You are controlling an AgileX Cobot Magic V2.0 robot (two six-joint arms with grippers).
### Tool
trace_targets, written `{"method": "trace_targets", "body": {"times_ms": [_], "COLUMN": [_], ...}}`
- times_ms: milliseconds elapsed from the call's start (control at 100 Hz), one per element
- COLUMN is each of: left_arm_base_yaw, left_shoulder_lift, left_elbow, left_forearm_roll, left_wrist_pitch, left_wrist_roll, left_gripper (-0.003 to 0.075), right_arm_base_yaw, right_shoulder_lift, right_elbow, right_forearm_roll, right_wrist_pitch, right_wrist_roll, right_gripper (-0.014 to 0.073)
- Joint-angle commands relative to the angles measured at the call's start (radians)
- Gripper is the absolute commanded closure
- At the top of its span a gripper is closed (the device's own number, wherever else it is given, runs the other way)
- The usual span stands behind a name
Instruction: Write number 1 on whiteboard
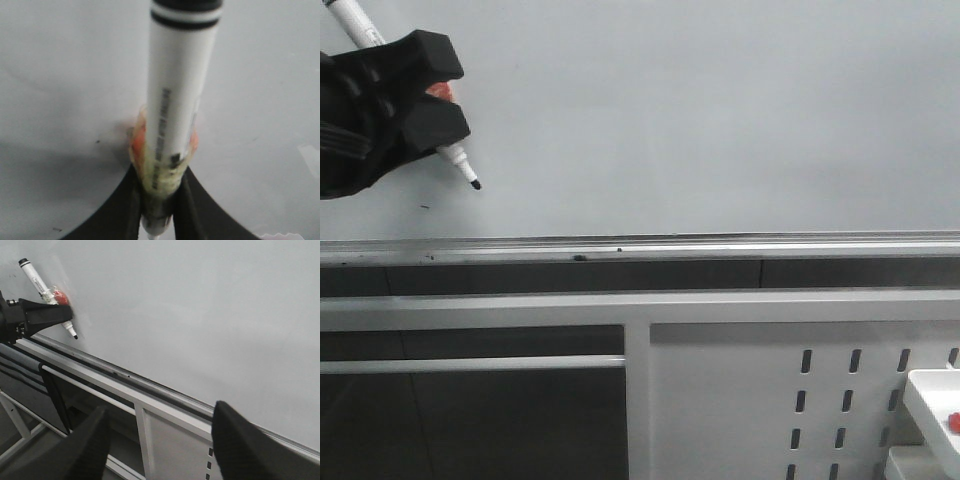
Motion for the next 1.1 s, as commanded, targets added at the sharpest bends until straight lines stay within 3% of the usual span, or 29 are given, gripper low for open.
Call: {"method": "trace_targets", "body": {"times_ms": [0, 170, 310, 510, 680, 870, 1090], "left_arm_base_yaw": [0.002, 0.000, -0.027, -0.103, -0.209, -0.310, -0.369], "left_shoulder_lift": [-0.021, -0.032, -0.103, -0.241, -0.310, -0.348, -0.395], "left_elbow": [-0.024, -0.024, -0.024, -0.123, -0.265, -0.340, -0.340], "left_forearm_roll": [0.051, 0.310, 0.566, 0.786, 1.012, 1.141, 1.172], "left_wrist_pitch": [-0.121, -0.079, 0.059, 0.540, 0.895, 1.107, 1.164], "left_wrist_roll": [-0.005, -0.005, -0.005, -0.001, -0.001, 0.000, 0.007], "left_gripper": [0.0740, 0.0740, 0.0740, 0.0740, 0.0740, 0.0740, 0.0740], "right_arm_base_yaw": [0.000, 0.000, 0.013, 0.116, 0.220, 0.302, 0.334], "right_shoulder_lift": [0.017, 0.017, 0.017, 0.103, 0.341, 0.548, 0.624], "right_elbow": [-0.035, -0.035, -0.037, -0.123, -0.268, -0.420, -0.476], "right_forearm_roll": [-0.009, -0.009, 0.003, 0.189, 0.198, 0.187, 0.187], "right_wrist_pitch": [-0.072, -0.025, 0.069, 0.160, 0.192, 0.099, -0.032], "right_wrist_roll": [-0.013, -0.013, -0.017, -0.258, -0.365, -0.374, -0.374], "right_gripper": [0.0194, 0.0194, 0.0194, 0.0194, 0.0194, 0.0194, 0.0194]}}
